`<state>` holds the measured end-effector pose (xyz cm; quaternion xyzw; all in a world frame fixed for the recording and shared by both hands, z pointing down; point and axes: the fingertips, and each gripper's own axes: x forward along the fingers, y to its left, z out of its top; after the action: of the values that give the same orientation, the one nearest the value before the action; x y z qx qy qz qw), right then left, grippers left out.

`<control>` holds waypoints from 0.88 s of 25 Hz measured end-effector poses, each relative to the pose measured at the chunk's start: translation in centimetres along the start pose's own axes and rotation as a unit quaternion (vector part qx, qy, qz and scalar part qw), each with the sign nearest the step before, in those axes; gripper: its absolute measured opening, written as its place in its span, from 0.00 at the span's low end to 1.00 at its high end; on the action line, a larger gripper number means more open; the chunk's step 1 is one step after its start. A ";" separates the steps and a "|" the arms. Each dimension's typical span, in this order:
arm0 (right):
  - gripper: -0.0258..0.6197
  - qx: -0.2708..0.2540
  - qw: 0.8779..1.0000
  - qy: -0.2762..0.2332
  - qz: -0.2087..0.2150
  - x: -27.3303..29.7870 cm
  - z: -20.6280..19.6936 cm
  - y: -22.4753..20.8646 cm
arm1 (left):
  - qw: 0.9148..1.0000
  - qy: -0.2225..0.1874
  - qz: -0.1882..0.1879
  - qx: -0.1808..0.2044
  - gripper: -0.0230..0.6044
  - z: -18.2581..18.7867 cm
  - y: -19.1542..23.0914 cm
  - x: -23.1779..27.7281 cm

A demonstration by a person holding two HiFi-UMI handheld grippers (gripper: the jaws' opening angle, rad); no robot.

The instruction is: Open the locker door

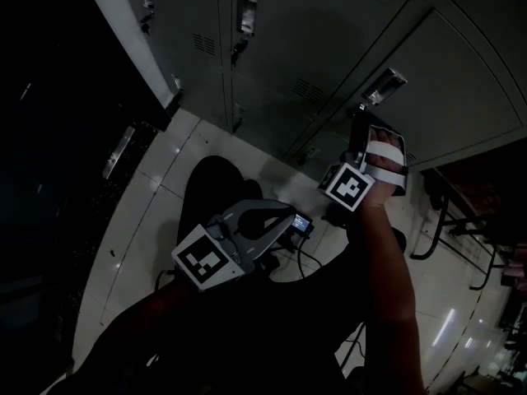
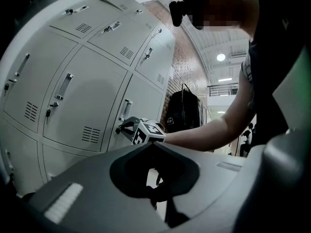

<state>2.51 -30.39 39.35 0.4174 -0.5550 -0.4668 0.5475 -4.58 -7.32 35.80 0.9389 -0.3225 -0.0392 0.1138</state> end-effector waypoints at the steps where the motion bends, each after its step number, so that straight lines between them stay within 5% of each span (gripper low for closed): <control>1: 0.09 -0.001 1.000 -0.002 0.002 -0.4 0.1 0.1 | 1.000 -0.001 0.000 0.001 0.06 0.0 -0.1 0.0; 13: 0.09 0.015 0.999 -0.041 0.019 -11.8 -1.4 2.3 | 1.000 0.014 0.003 0.006 0.06 -0.2 -0.6 -0.9; 22: 0.09 0.046 0.998 -0.015 0.042 -18.4 -6.7 4.7 | 0.999 0.033 -0.022 0.019 0.06 -0.9 -3.0 0.1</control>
<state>10.38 -11.89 39.74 0.4113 -0.6013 -0.4236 0.5383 -2.61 -4.91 35.97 0.9485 -0.2984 -0.0046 0.1060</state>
